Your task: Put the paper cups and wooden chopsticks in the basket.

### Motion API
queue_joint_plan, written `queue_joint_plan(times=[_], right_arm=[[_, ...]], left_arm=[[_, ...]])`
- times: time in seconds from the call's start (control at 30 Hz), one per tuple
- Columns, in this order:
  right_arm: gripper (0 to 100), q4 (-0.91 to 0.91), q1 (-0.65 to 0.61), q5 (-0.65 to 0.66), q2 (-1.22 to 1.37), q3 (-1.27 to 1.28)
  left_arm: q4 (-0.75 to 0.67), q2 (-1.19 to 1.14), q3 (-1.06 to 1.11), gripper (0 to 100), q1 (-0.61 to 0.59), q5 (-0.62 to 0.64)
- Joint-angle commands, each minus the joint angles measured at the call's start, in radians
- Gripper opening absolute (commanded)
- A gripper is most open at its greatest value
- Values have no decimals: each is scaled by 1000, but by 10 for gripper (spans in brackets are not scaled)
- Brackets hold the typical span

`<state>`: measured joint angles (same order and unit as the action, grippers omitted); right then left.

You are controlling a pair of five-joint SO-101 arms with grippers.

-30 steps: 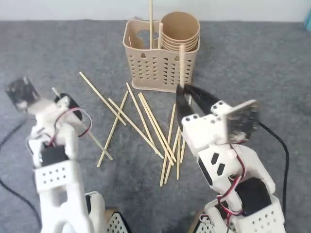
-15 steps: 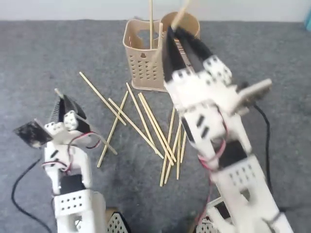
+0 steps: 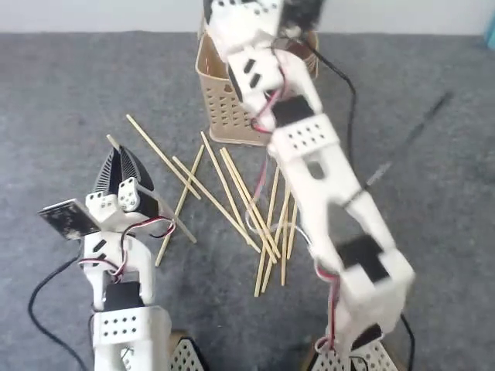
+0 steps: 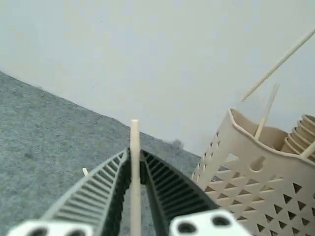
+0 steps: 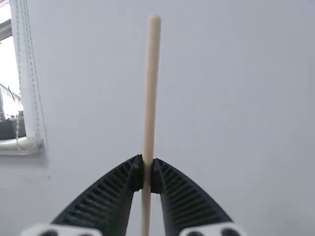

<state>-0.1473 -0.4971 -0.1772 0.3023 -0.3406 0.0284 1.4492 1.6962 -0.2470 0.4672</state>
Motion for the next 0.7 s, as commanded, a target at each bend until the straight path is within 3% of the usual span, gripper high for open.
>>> queue_joint_plan(times=[0.0, 0.2, 0.43, 0.67], right_arm=[[9, 71, 24, 57, 136, -229], [9, 94, 18, 64, 174, -267], [15, 298, 21, 60, 177, -269], [202, 478, -12, 58, 133, -275]], left_arm=[[-18, 23, -5, 12, 6, -23], [-17, 23, -5, 12, 8, -23], [-15, 21, -5, 12, 8, -23], [12, 21, -5, 12, 8, -60]])
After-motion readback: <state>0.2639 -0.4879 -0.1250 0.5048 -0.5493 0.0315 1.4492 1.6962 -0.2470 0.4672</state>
